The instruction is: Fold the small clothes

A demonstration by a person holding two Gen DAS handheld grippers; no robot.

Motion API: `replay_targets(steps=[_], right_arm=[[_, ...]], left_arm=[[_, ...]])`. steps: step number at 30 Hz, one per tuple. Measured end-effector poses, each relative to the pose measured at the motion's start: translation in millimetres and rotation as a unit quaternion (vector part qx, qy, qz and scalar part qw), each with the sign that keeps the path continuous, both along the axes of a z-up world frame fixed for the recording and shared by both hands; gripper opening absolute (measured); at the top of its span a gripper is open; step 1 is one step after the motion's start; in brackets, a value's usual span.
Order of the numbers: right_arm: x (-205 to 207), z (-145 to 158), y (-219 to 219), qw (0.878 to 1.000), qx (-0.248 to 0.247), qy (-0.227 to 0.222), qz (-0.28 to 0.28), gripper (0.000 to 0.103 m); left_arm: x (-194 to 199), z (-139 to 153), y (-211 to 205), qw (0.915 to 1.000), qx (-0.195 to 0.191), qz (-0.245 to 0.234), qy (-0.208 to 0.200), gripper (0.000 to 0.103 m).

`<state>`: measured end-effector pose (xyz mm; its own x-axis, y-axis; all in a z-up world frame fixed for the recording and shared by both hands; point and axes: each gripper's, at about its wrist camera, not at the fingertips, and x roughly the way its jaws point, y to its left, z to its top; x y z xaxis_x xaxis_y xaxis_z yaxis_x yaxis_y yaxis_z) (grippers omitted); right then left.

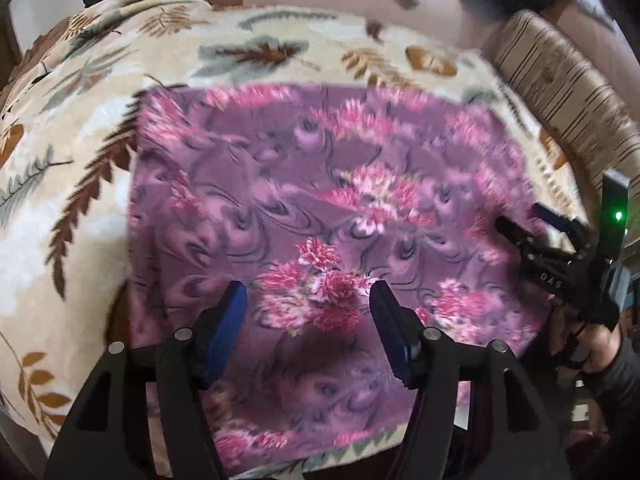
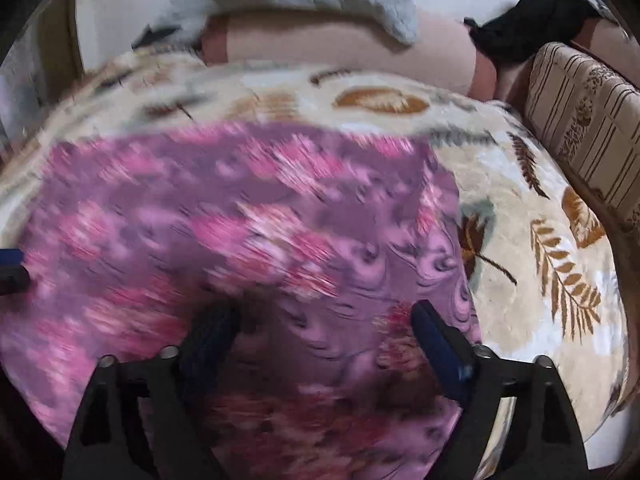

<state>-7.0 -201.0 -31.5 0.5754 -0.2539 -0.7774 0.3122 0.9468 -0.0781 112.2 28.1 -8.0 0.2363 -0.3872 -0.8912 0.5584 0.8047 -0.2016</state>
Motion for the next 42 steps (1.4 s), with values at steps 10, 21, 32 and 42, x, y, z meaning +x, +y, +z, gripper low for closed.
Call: replay_targets(steps=[10, 21, 32, 42], right_arm=[[-3.5, 7.7, 203.3, 0.944, -0.047, -0.011, 0.327, 0.089], [17.0, -41.4, 310.1, 0.919, -0.103, 0.037, 0.379, 0.101], [35.6, -19.7, 266.3, 0.95, 0.014, 0.018, 0.311, 0.059], [30.4, -12.3, 230.8, 0.946, 0.134, 0.026, 0.294, 0.07]], left_arm=[[58.9, 19.0, 130.6, 0.9804, -0.094, 0.166, 0.048, 0.063], [58.3, 6.1, 178.6, 0.9698, -0.122, 0.199, 0.073, 0.063], [89.4, 10.4, 149.7, 0.9714, -0.125, 0.175, 0.101, 0.063], [90.6, 21.9, 132.6, 0.977, -0.107, 0.155, 0.1, 0.063]])
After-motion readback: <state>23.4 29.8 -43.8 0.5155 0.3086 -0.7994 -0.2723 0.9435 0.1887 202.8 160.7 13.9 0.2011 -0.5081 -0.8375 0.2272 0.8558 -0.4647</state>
